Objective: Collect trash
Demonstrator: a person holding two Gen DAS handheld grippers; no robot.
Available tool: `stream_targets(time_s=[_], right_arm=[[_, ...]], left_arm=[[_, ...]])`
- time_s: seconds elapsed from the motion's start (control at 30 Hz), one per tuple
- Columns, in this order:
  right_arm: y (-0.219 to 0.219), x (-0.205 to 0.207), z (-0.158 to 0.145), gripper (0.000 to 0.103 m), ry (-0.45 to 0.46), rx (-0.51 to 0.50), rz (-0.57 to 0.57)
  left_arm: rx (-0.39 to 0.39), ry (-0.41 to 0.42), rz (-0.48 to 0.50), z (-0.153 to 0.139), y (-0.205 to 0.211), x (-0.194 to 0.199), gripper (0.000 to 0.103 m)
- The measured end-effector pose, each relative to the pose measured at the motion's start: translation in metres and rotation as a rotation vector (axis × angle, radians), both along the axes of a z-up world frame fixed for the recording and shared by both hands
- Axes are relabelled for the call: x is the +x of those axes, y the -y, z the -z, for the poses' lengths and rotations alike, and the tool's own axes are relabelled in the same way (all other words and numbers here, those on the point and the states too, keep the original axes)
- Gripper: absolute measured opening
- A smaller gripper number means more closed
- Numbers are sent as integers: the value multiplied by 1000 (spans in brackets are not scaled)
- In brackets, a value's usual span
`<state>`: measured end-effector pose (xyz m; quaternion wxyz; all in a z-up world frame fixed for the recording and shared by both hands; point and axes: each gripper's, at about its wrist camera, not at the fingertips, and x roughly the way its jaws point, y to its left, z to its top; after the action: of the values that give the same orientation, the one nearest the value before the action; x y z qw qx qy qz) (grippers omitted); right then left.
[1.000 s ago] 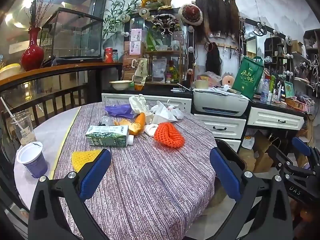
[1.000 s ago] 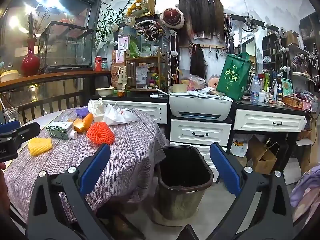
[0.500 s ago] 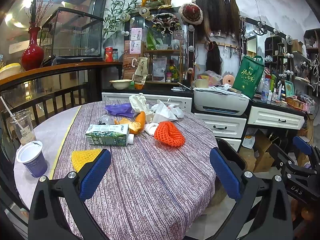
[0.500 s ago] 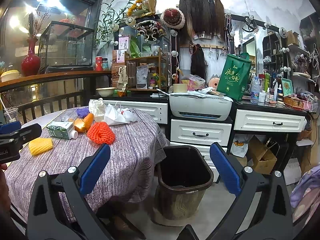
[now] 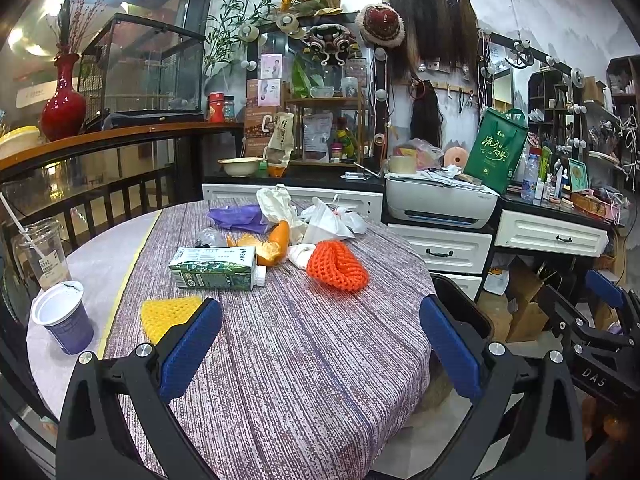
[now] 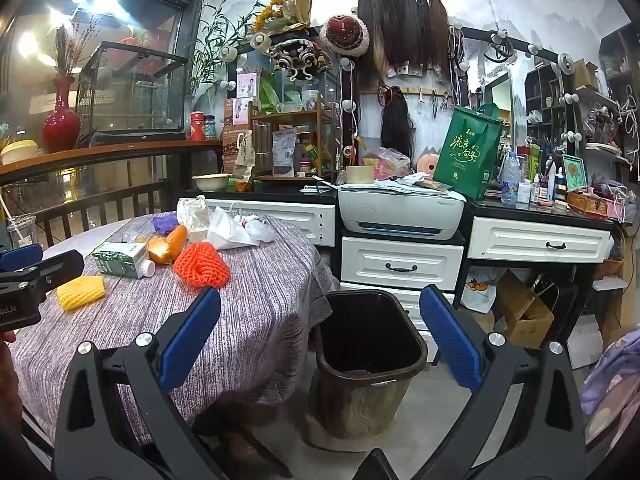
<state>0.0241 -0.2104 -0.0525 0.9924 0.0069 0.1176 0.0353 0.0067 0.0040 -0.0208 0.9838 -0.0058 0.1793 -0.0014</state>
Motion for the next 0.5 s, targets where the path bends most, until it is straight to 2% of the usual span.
stream_targets(time_s=[0.5], right_arm=[[1,0,0,98,-2,3,4]], left_arm=[[2,-3,0,0,1,2,98]])
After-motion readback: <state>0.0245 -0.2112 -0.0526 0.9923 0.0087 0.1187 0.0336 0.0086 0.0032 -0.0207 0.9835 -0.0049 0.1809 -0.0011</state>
